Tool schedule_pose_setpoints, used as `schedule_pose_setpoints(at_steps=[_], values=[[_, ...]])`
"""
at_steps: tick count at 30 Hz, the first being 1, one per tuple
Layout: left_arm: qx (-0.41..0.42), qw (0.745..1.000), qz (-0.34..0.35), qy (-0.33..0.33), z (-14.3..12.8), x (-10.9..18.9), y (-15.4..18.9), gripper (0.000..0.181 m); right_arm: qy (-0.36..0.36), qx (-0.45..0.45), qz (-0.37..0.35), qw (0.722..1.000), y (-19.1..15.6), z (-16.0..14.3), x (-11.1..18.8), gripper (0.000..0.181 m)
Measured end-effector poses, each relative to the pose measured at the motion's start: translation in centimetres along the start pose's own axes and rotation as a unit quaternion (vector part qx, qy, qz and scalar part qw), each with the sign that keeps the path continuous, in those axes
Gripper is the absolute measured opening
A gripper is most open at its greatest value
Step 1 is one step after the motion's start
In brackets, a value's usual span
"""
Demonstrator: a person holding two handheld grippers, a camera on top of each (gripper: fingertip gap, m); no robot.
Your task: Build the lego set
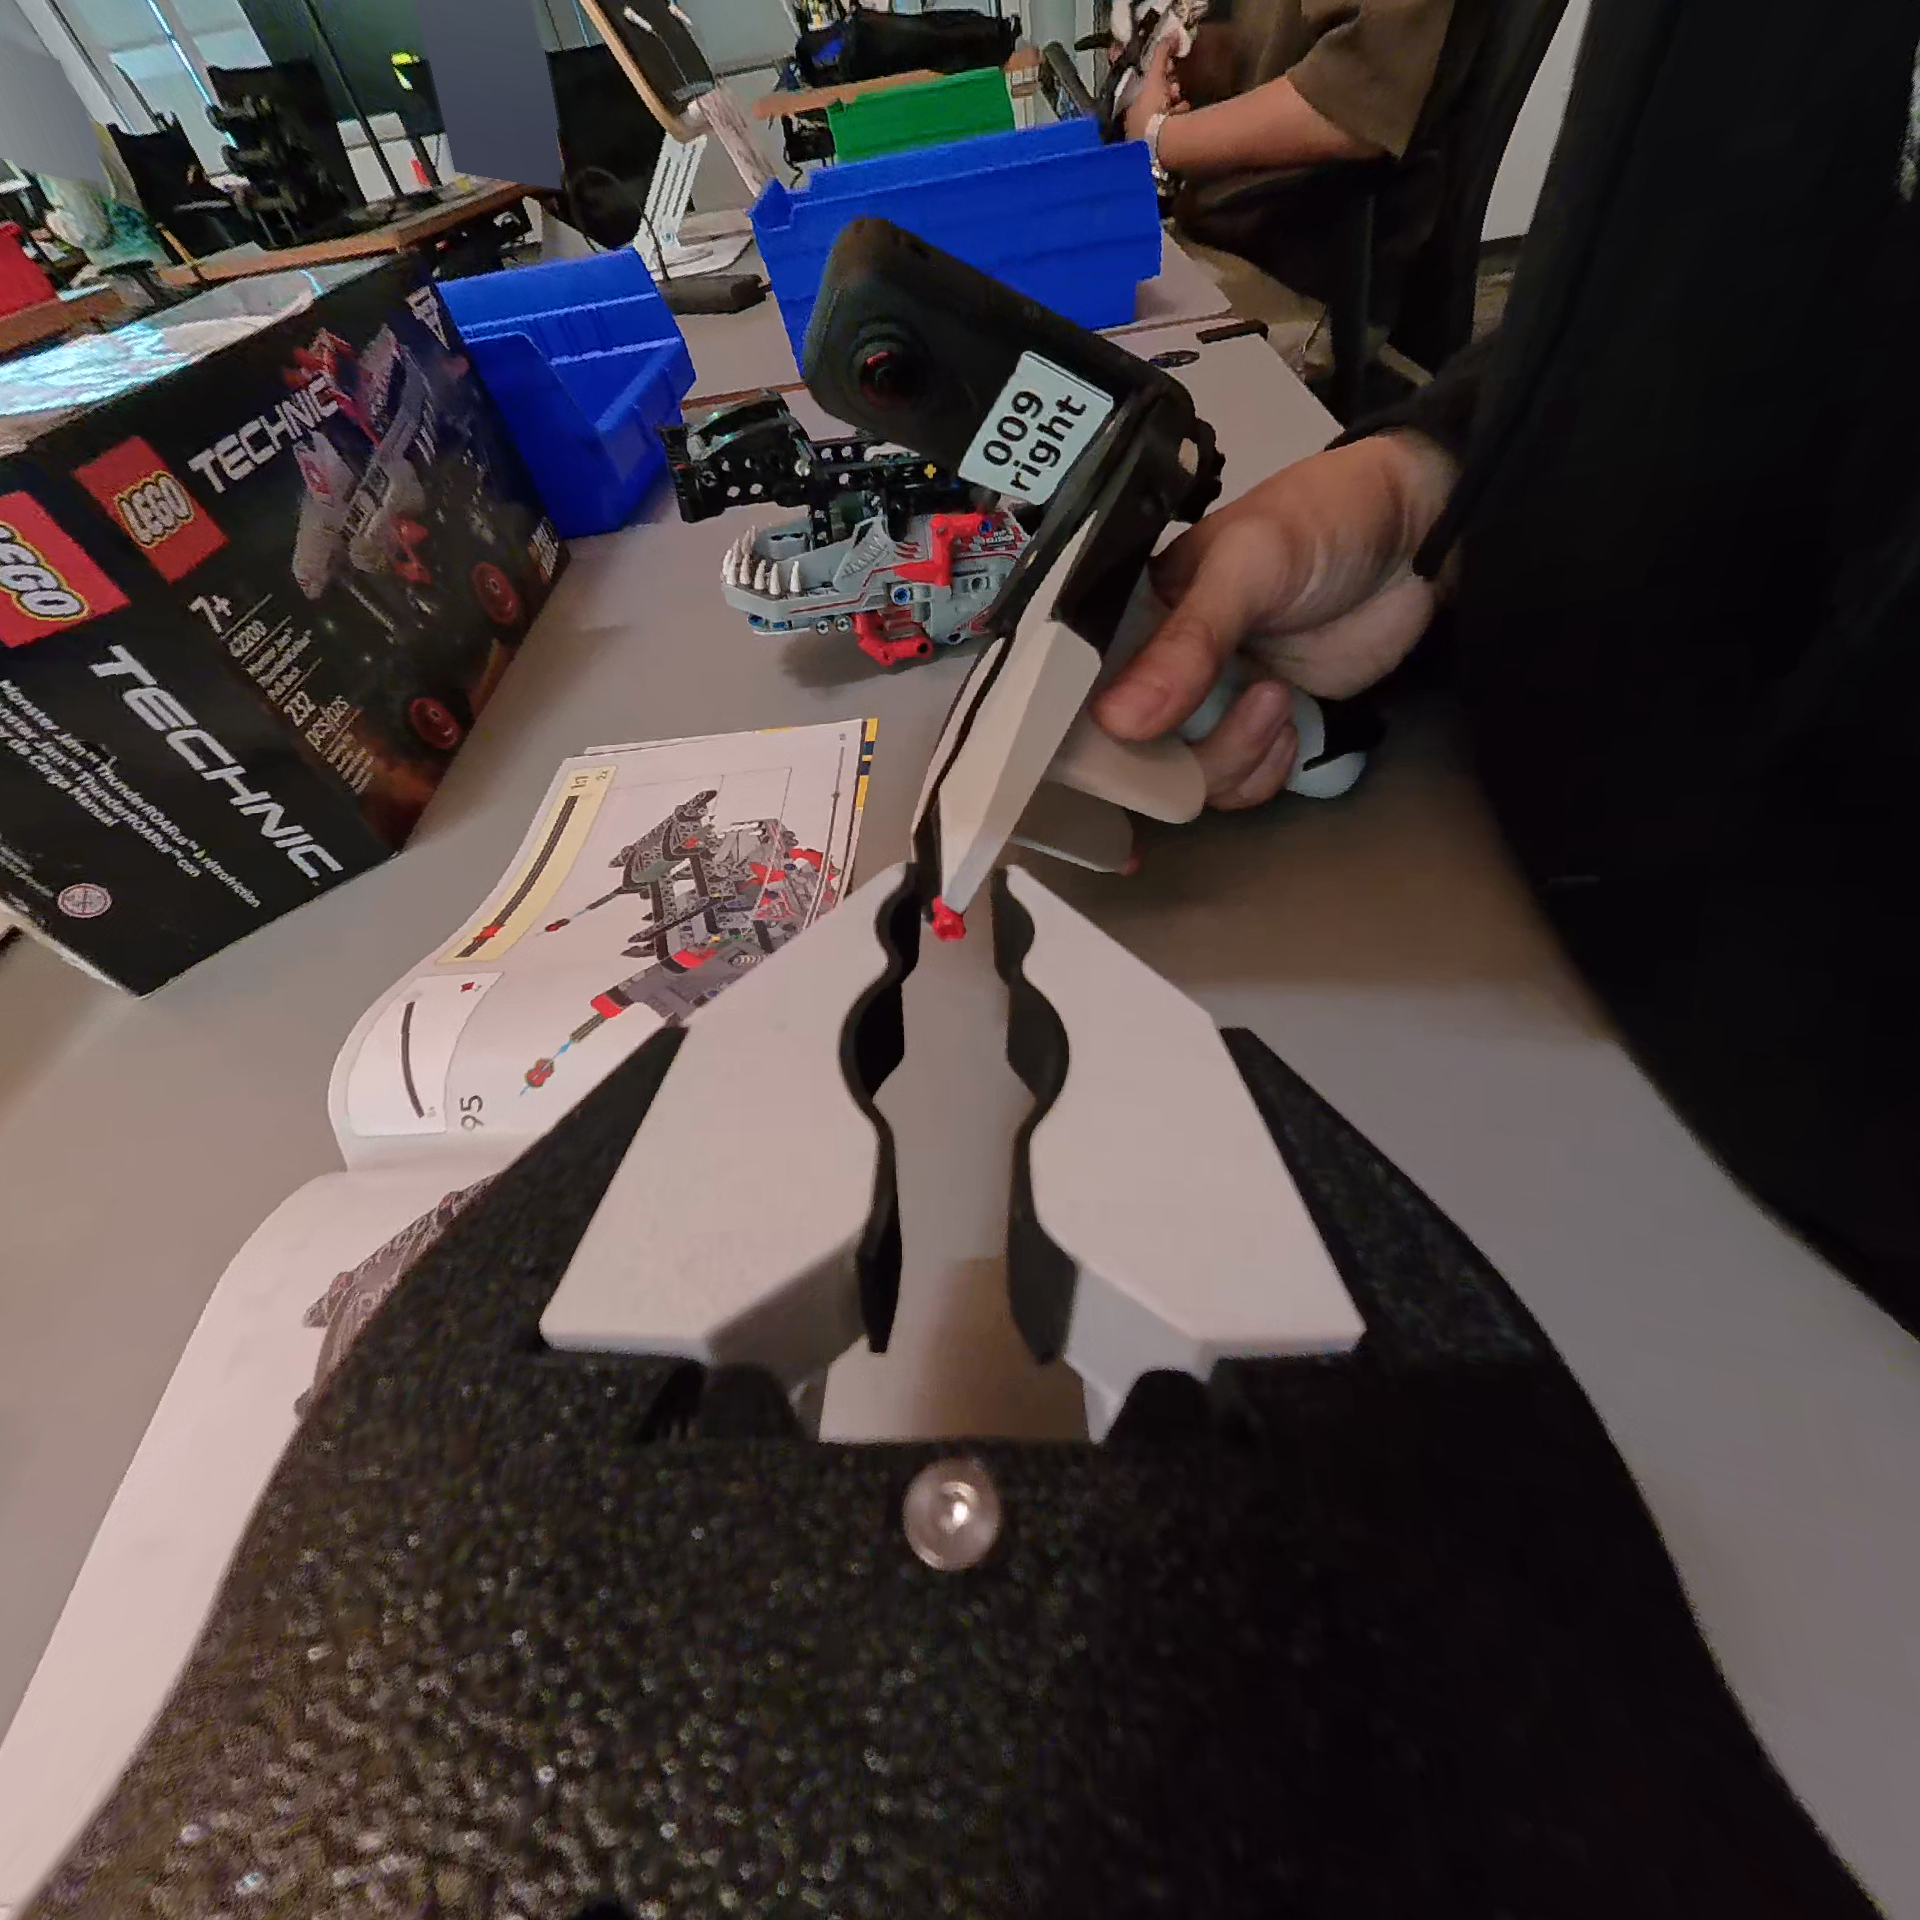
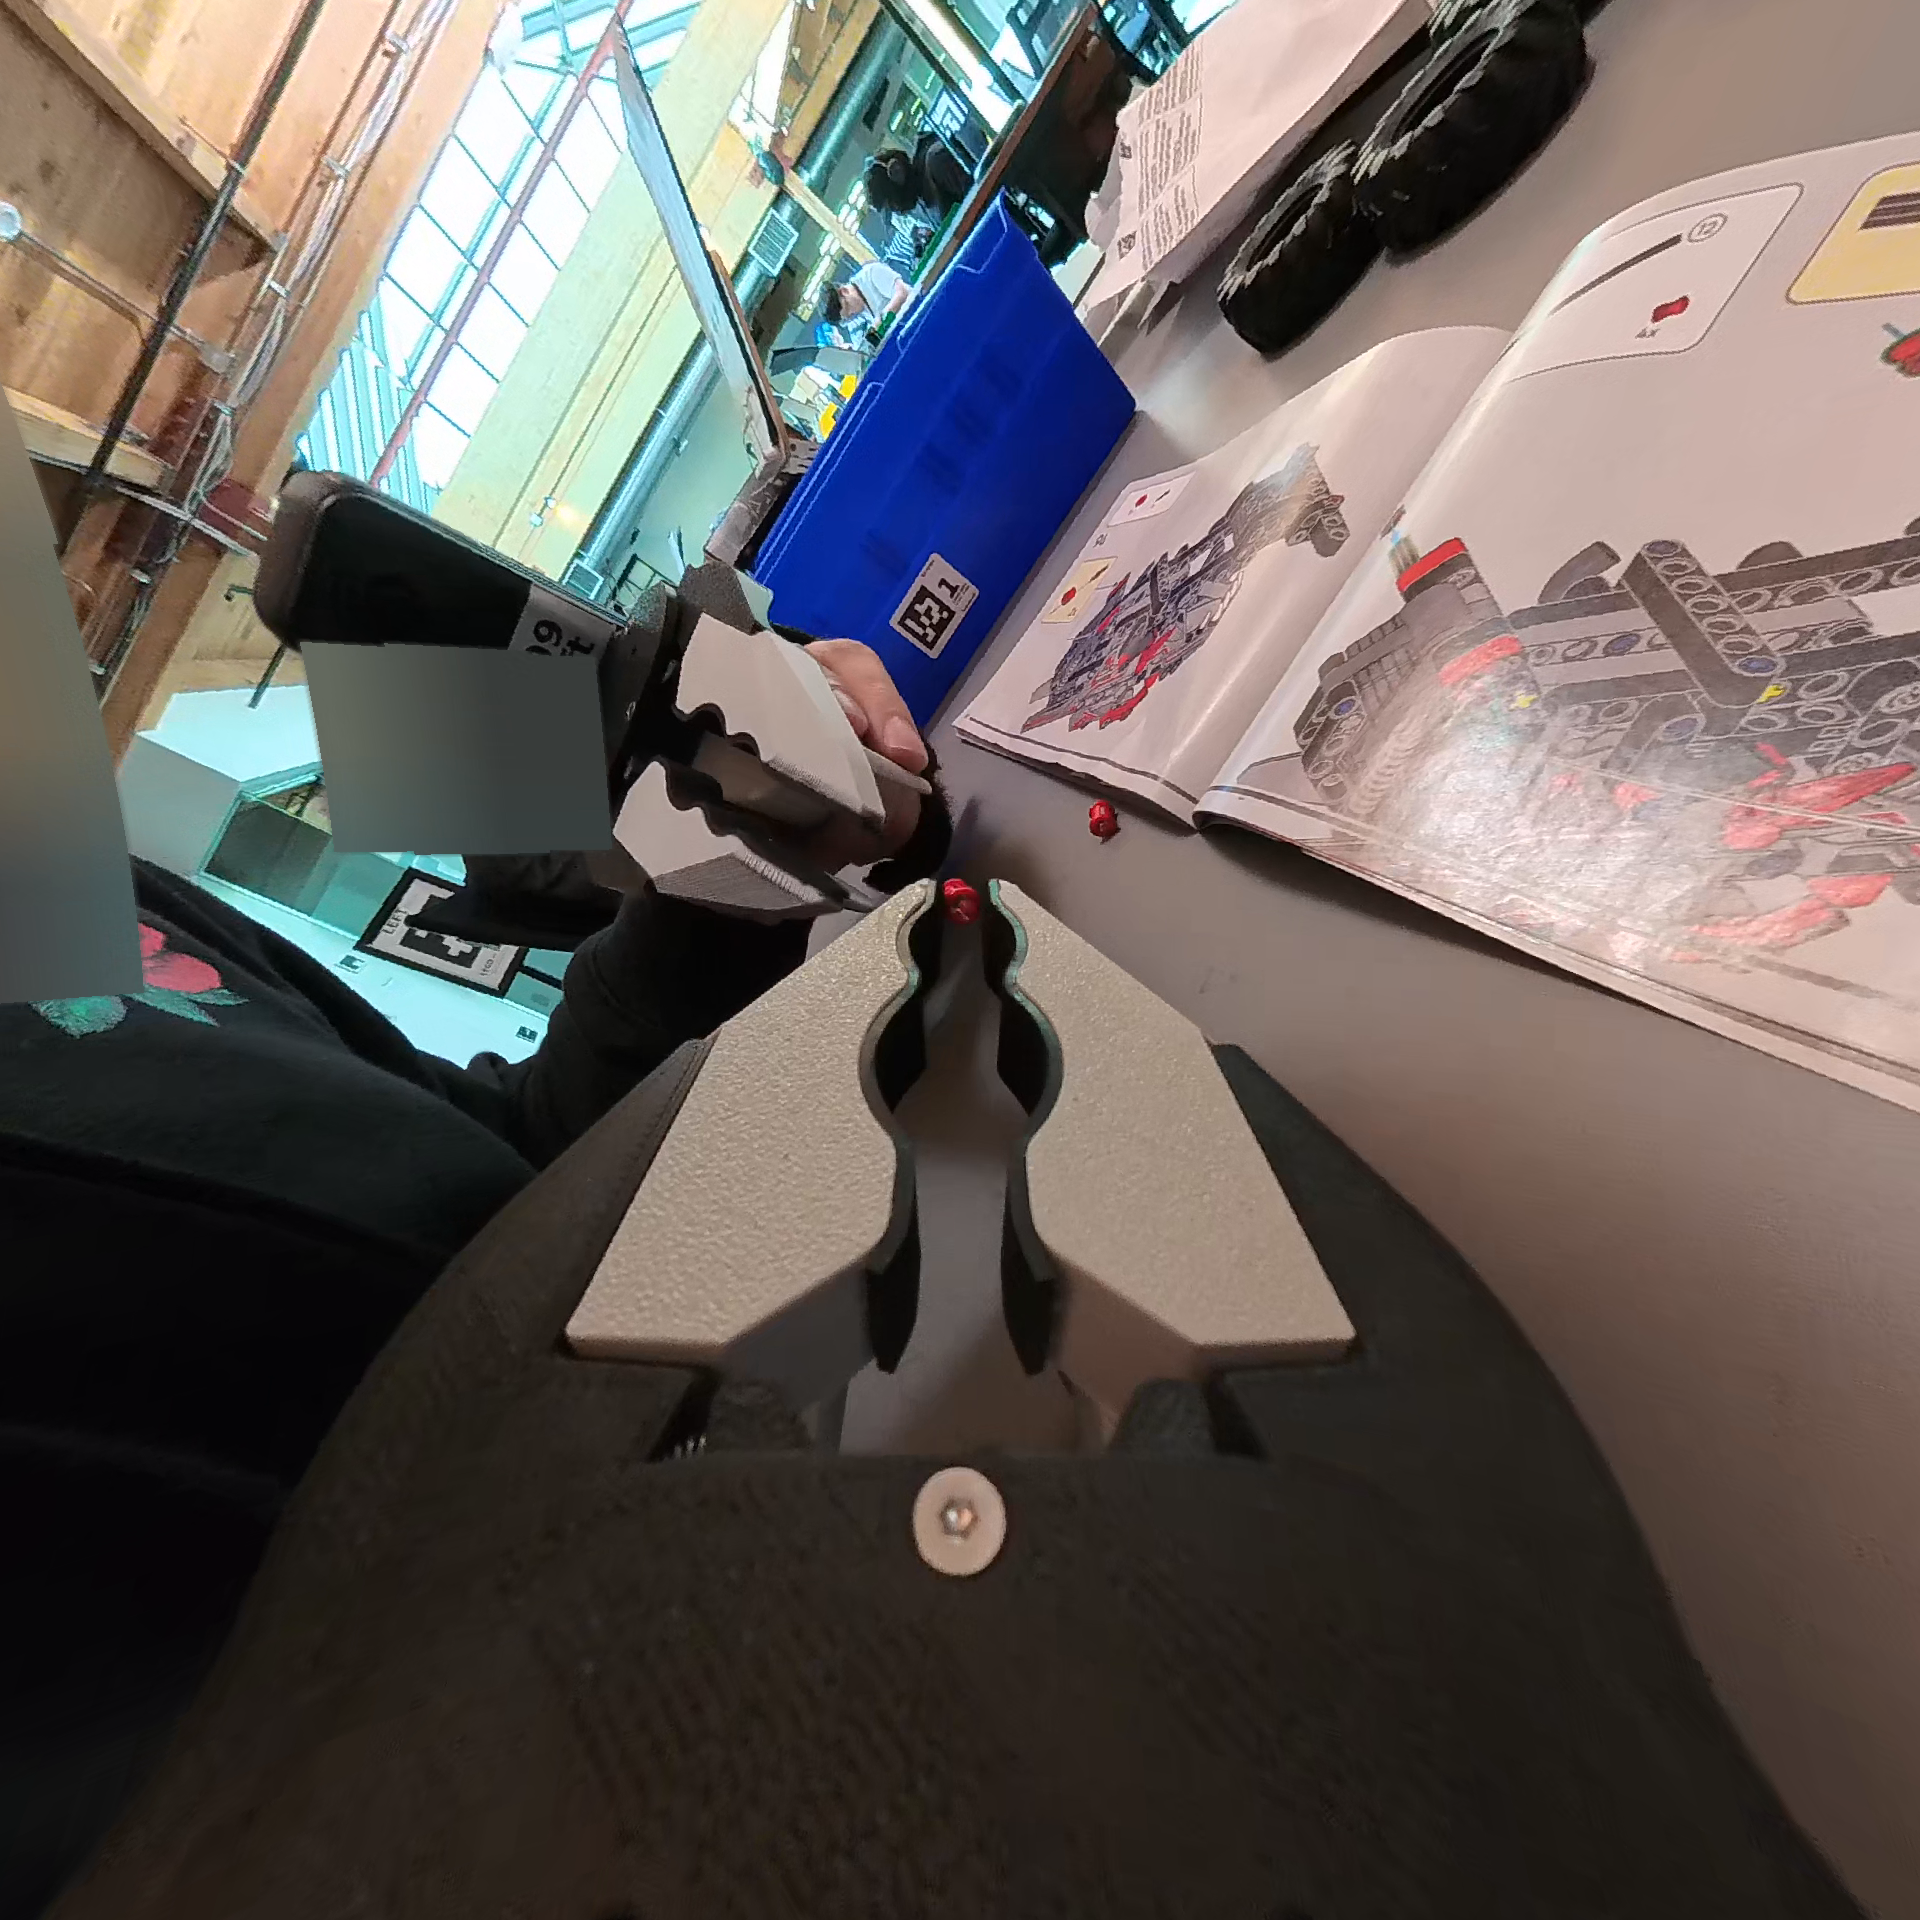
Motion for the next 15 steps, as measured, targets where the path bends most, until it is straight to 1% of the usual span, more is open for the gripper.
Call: schedule_pose_setpoints(at_steps=[6, 8, 10, 11, 12, 14, 15], values=[[-0.008, 0.999, 0.029, -0.031, 0.0, 0.0, 0.0, 0.012, 0.02, 0.02, 0.012, 1.0, -0.5, 0.3, 0.3, 0.005], [-0.014, 0.997, 0.035, -0.06, -0.1, 0.0, 0.4, 0.013, 0.017, 0.038, -0.019, 0.999, -0.5, 0.3, 0.6, 0.005], [-0.023, 0.993, 0.039, -0.105, -0.7, 0.1, 0.9, 0.012, -0.034, 0.092, -0.072, 0.993, -0.5, -0.1, 0.5, 0.005], [-0.026, 0.991, 0.04, -0.125, -1.1, 0.3, 1.2, 0.011, -0.065, 0.136, -0.099, 0.984, -0.6, -0.3, 0.3, 0.005], [-0.024, 0.989, 0.039, -0.141, -1.5, 0.4, 1.6, 0.011, -0.106, 0.186, -0.132, 0.968, -0.6, -0.7, 0.1, 0.005], [-0.011, 0.985, 0.035, -0.168, -2.1, 0.6, 2.4, 0.01, -0.19, 0.289, -0.195, 0.918, -0.5, -1.3, -0.2, 0.006], [-0.005, 0.983, 0.037, -0.179, -2.4, 0.6, 2.8, 0.01, -0.217, 0.333, -0.214, 0.892, -0.5, -1.6, -0.5, 0.006]])
Point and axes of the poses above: each gripper's, where its closed fingertips meet, x back along the fingers, z out of its top, y = z × x across the jaws, the point moved 6 cm from there along x, back along the fingers, and after that the axes turned 7 degrees about z, right-handed, at the moved point
